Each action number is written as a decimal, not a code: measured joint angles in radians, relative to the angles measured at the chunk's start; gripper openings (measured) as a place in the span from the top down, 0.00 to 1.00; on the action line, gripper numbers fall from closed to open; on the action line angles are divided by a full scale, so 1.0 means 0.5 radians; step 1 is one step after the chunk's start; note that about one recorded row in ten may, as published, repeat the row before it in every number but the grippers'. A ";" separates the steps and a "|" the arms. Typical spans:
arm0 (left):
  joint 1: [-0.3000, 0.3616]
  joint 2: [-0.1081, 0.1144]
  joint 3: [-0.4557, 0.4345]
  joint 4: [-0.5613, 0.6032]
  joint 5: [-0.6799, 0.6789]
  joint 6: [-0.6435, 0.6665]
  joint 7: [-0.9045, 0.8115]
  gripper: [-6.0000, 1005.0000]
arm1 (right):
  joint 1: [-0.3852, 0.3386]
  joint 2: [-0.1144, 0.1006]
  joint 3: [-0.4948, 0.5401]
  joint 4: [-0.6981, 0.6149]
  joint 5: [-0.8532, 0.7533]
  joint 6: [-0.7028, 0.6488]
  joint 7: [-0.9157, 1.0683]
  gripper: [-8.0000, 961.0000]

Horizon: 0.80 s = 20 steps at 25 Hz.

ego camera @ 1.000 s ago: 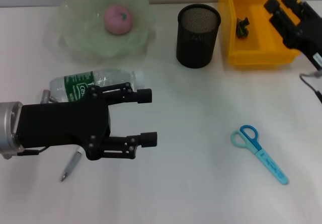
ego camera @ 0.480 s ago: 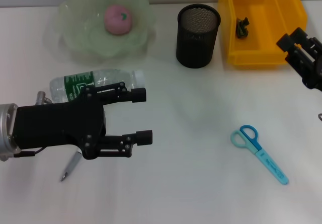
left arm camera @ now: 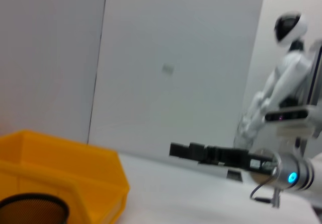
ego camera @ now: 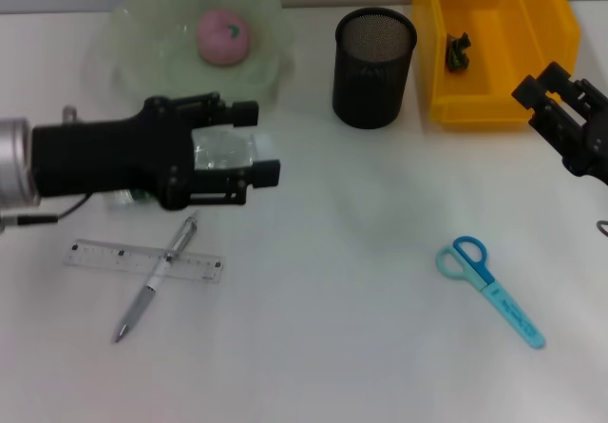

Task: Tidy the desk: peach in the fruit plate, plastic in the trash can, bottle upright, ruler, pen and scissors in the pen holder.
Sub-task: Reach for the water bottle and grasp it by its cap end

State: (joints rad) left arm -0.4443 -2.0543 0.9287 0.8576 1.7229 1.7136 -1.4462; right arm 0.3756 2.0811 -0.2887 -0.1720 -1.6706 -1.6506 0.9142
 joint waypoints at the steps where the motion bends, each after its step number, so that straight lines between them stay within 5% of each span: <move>1: -0.033 -0.003 -0.001 0.052 0.062 -0.025 -0.059 0.21 | -0.003 0.000 0.000 0.004 0.000 0.018 0.000 0.43; 12: -0.441 -0.029 0.053 0.148 0.607 -0.244 -0.391 0.21 | -0.032 0.006 -0.002 0.059 0.000 0.090 -0.002 0.43; 20: -0.583 -0.038 0.529 0.280 0.956 -0.612 -0.717 0.21 | -0.017 0.008 -0.017 0.094 0.000 0.133 -0.006 0.43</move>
State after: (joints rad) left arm -0.7359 -2.0735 1.1932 0.9976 2.2011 1.4078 -1.8045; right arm 0.3671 2.0851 -0.2974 -0.1251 -1.6704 -1.5842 0.9114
